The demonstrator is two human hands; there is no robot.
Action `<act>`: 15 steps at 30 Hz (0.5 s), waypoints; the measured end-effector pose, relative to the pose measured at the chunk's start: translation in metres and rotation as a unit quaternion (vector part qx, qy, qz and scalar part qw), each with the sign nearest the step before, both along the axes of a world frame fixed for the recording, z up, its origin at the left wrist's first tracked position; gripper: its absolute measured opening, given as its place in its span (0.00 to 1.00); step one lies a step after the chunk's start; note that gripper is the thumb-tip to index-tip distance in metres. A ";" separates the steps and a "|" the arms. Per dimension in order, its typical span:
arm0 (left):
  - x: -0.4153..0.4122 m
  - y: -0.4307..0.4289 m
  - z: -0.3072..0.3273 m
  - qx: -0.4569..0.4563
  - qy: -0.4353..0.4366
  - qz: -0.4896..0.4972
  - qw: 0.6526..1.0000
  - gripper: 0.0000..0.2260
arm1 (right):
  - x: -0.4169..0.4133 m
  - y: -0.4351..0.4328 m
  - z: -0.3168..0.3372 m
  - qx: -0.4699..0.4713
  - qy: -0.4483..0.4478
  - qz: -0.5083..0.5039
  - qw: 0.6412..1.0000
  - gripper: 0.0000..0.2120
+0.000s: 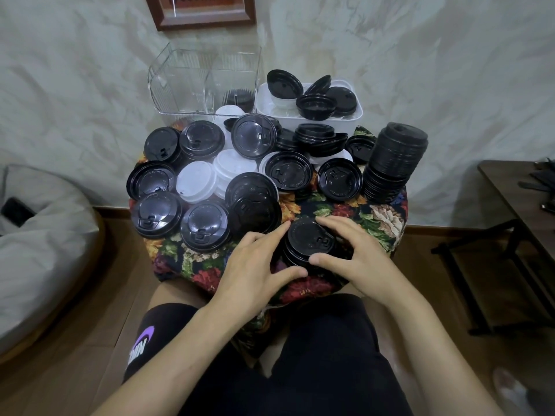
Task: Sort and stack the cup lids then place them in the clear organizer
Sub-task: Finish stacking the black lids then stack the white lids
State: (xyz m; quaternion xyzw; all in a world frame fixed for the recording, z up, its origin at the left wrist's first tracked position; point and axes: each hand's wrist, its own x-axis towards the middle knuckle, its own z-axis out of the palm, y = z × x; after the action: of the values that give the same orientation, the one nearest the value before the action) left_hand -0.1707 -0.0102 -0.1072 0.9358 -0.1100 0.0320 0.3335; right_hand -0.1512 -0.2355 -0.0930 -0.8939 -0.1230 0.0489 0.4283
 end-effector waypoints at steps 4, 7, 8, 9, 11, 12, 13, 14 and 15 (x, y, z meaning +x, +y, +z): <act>0.000 0.001 -0.002 -0.008 0.015 0.005 1.000 0.41 | -0.001 -0.005 0.001 0.021 0.031 0.010 0.999 0.35; 0.000 0.000 -0.002 -0.007 0.015 0.004 1.000 0.41 | 0.001 -0.005 0.004 0.007 0.043 0.030 0.999 0.32; 0.000 0.000 -0.001 -0.004 0.011 0.001 1.000 0.40 | 0.002 -0.005 0.005 0.000 0.042 0.040 0.998 0.30; 0.000 -0.001 -0.001 0.000 0.008 -0.001 1.000 0.39 | 0.002 -0.004 0.006 -0.005 0.041 0.049 0.998 0.28; 0.001 0.000 -0.001 -0.001 0.005 0.003 1.000 0.39 | 0.002 -0.003 0.005 -0.007 0.038 0.053 0.998 0.26; 0.001 0.000 -0.003 -0.004 0.008 0.008 1.000 0.39 | 0.002 -0.002 0.005 -0.003 0.035 0.047 0.998 0.25; 0.001 0.001 -0.004 -0.010 0.012 0.012 1.000 0.39 | 0.001 -0.001 0.004 0.001 0.031 0.038 0.999 0.25; 0.001 0.001 -0.005 -0.017 0.015 0.015 1.000 0.39 | 0.000 0.001 0.003 0.002 0.024 0.028 0.999 0.26; 0.001 0.001 -0.005 -0.022 0.017 0.017 0.999 0.39 | -0.001 0.003 0.002 0.002 0.016 0.019 1.000 0.28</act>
State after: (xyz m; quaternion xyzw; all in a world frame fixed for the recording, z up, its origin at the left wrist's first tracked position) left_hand -0.1694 -0.0088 -0.1127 0.9303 -0.0878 0.0238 0.3554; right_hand -0.1522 -0.2329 -0.0913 -0.8897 -0.1330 0.0710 0.4309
